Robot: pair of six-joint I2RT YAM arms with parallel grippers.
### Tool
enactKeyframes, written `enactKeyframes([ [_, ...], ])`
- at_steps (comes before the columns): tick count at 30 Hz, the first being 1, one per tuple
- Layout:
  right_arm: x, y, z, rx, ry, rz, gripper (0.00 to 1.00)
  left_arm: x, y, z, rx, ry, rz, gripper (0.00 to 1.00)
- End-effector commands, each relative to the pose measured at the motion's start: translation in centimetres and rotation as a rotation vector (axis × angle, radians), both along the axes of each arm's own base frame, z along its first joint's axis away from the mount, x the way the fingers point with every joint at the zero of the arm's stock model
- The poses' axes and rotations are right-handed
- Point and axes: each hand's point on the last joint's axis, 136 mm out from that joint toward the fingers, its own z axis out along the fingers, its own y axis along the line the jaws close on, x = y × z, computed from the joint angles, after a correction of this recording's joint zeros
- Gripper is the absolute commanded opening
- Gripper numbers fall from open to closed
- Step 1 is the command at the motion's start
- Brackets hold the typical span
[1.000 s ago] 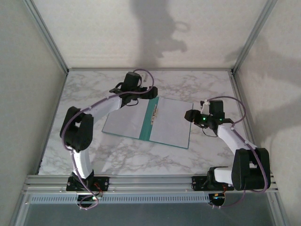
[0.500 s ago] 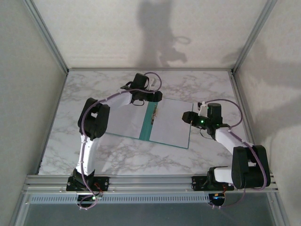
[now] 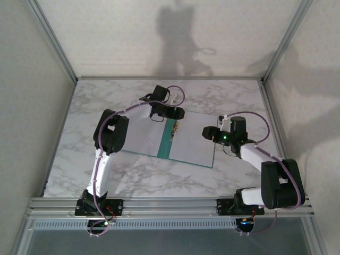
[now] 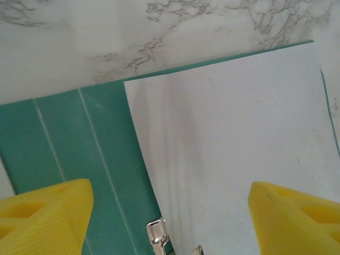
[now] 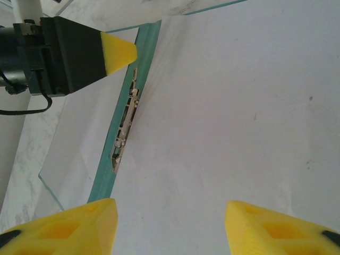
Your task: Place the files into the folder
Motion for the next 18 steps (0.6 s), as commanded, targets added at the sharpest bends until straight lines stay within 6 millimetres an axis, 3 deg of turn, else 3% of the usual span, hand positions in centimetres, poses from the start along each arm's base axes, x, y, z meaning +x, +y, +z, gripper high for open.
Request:
enactKeyframes([
  [1, -0.4, 0.6, -0.4, 0.001, -0.007, 0.035, 0.57, -0.3, -0.5, -0.4, -0.017, 0.017, -0.057, 0.76],
  [18, -0.3, 0.8, -0.9, -0.006, 0.005, 0.048, 0.57, -1.4, -1.7, -0.1, -0.059, 0.033, -0.143, 0.76],
])
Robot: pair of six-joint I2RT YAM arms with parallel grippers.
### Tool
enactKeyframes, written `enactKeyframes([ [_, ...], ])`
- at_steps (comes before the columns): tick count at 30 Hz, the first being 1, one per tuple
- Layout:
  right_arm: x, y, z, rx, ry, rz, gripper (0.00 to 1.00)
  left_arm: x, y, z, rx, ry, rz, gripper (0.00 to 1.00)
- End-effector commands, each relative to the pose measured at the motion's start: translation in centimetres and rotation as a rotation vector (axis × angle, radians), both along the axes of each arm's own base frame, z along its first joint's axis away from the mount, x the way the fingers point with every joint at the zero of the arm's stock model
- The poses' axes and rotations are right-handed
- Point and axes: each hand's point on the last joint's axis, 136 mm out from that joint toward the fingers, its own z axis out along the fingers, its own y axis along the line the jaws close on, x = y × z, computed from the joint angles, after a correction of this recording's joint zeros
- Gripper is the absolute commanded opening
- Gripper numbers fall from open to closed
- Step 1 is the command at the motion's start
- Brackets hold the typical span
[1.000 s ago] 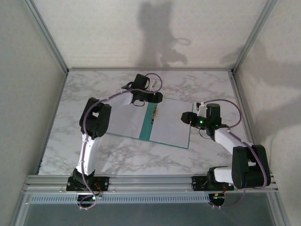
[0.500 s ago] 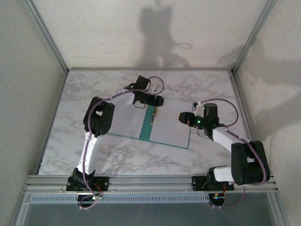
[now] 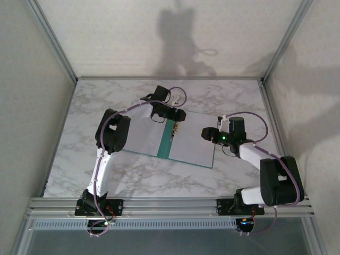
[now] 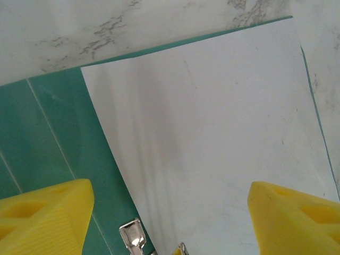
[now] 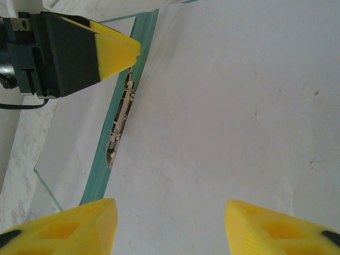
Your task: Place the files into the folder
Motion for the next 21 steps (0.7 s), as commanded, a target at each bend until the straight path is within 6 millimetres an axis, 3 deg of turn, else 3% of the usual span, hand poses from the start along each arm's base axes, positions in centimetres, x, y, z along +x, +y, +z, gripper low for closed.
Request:
enactKeyframes([
  [1, -0.2, 0.6, 0.0, 0.004, -0.011, 0.036, 0.57, -0.4, -0.7, 0.3, -0.024, 0.002, -0.050, 0.76],
  [21, -0.2, 0.7, -0.3, -0.003, -0.006, 0.046, 0.57, -1.6, -1.0, 2.0, -0.062, -0.001, -0.112, 0.76],
])
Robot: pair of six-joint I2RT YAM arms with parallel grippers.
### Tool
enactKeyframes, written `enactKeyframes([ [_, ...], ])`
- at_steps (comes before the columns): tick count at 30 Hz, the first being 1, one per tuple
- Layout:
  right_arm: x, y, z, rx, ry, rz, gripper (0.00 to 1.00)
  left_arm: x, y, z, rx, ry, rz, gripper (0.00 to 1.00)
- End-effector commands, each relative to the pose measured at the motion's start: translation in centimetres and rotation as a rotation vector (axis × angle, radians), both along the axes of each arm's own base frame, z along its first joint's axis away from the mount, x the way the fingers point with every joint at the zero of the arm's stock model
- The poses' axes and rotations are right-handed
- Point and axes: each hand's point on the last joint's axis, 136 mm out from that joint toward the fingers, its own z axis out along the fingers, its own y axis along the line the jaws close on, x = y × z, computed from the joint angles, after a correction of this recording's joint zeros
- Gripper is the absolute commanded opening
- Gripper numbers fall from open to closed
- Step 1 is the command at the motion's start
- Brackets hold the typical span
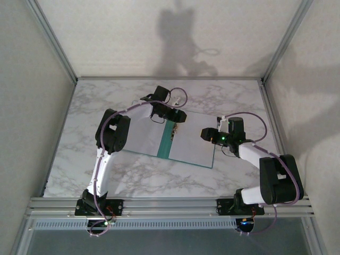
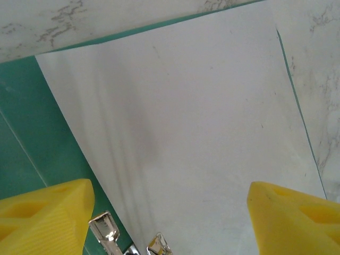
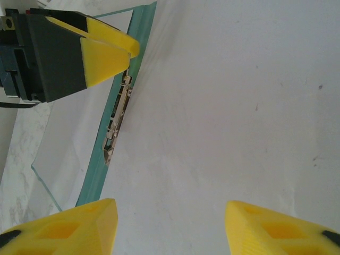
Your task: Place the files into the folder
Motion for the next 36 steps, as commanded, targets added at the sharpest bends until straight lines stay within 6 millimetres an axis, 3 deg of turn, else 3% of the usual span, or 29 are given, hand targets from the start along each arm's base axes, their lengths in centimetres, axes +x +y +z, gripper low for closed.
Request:
enactKeyframes([
  [1, -0.1, 0.6, 0.2, 0.003, -0.016, 0.037, 0.57, -0.5, -0.6, 1.9, -0.032, -0.021, -0.049, 0.76],
  [36, 0.0, 0.5, -0.1, -0.009, -0.012, 0.045, 0.57, -4.7, -0.5, 7.1, -0.116, -0.048, -0.134, 0.76],
])
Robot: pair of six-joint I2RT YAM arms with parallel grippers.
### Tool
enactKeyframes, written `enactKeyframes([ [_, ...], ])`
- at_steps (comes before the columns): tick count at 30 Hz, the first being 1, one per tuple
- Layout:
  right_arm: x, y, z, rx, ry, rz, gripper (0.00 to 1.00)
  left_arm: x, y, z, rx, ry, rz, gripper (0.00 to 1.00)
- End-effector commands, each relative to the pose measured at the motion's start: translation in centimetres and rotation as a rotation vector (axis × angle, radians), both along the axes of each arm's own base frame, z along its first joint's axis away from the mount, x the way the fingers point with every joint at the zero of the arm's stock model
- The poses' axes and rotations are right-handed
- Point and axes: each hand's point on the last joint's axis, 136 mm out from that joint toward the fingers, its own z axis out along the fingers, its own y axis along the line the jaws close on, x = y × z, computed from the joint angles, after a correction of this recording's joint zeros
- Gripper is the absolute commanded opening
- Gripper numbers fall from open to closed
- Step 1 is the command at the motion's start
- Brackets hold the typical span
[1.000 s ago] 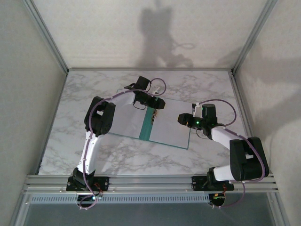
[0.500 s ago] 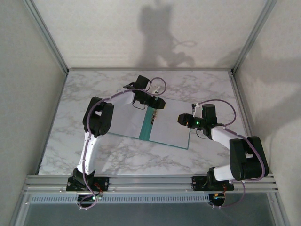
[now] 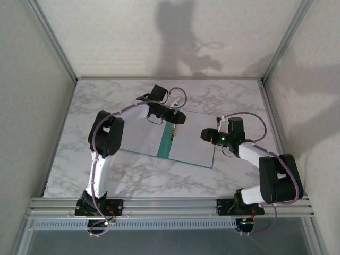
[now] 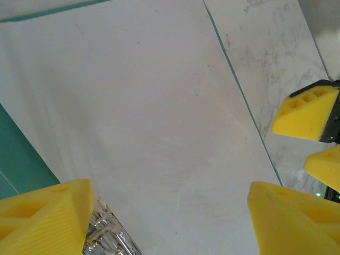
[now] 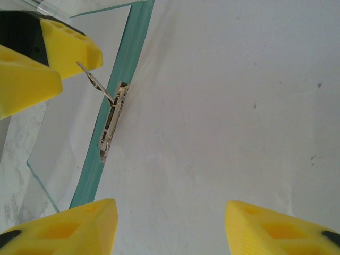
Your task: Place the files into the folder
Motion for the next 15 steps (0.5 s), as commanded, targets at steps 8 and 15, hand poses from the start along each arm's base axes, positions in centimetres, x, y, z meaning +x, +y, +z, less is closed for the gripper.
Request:
enactKeyframes([
  [8, 0.1, 0.6, 0.2, 0.003, -0.010, 0.033, 0.57, -2.5, -0.1, 3.6, -0.039, -0.053, -0.047, 0.76],
  [15, 0.1, 0.6, 0.1, 0.007, 0.000, 0.036, 0.57, -1.5, 2.1, 6.6, 0.018, -0.121, 0.123, 0.74],
])
